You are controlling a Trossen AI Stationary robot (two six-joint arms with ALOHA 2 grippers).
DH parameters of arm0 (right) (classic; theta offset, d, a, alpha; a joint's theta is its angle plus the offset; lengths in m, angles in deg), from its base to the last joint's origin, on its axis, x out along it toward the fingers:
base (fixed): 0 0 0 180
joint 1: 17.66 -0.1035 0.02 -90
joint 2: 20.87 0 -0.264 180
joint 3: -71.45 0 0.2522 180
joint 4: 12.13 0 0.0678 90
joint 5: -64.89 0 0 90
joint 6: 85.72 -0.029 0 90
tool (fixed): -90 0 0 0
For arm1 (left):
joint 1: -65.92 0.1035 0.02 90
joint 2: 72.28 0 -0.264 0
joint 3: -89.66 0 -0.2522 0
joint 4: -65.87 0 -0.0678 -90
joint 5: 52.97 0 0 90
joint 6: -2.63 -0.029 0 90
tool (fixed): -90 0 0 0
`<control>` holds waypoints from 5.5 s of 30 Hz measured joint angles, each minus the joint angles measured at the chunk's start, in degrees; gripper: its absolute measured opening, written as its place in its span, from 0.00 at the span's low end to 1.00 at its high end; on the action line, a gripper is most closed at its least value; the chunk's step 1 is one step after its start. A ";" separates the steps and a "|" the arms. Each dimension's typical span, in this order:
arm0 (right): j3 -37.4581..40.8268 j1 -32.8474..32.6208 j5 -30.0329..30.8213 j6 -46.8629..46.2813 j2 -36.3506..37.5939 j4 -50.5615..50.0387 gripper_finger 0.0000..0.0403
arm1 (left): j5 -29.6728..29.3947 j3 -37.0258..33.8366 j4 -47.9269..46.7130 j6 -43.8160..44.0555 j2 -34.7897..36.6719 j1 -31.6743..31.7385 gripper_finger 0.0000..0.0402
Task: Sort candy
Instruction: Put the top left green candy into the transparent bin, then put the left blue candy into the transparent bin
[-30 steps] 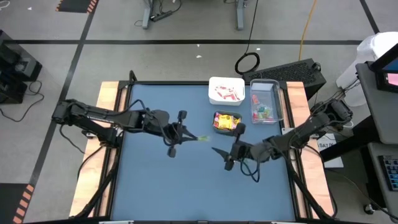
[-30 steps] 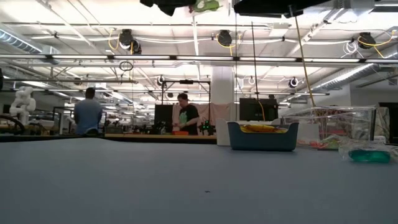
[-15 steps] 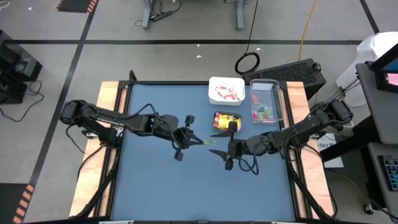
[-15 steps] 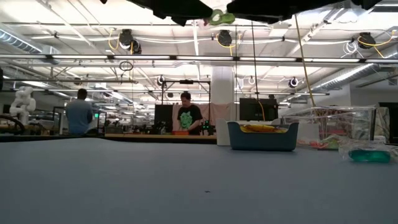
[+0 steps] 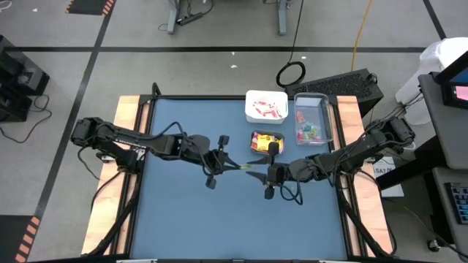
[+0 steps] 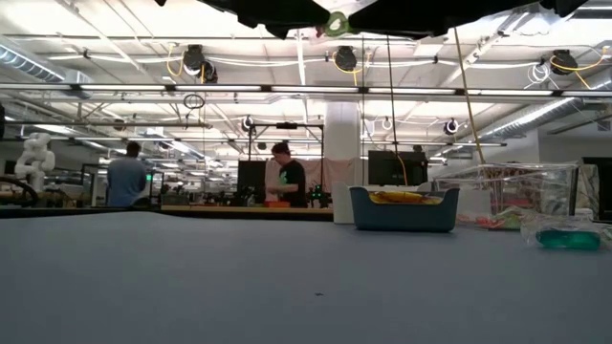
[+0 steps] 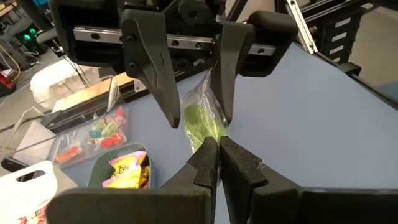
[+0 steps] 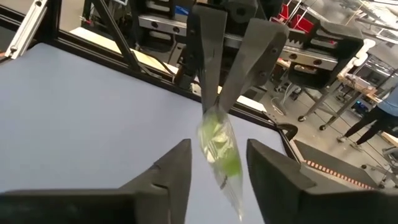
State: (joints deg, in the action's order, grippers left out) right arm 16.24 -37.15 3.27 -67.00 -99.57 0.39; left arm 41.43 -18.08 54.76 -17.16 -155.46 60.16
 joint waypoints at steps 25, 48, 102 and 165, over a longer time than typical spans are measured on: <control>-0.02 0.05 0.18 -2.39 0.00 -2.05 0.13 | -4.82 0.00 0.71 9.02 0.08 -1.82 0.41; -0.09 -1.26 30.46 -14.84 22.62 -24.11 0.13 | -11.92 -2.61 -11.75 19.47 5.32 -10.92 0.61; 0.00 27.57 0.42 -54.77 26.42 -74.89 0.52 | -12.22 -6.43 -8.60 19.50 5.31 -9.63 0.61; -0.02 -17.95 -9.00 -72.02 -8.46 -61.88 0.39 | -11.09 -6.38 -0.03 17.86 -0.87 -10.27 0.61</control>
State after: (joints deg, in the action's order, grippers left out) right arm 16.22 -55.10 -5.73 -139.02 -108.03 -61.49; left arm 30.34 -24.46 54.72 0.70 -156.33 49.89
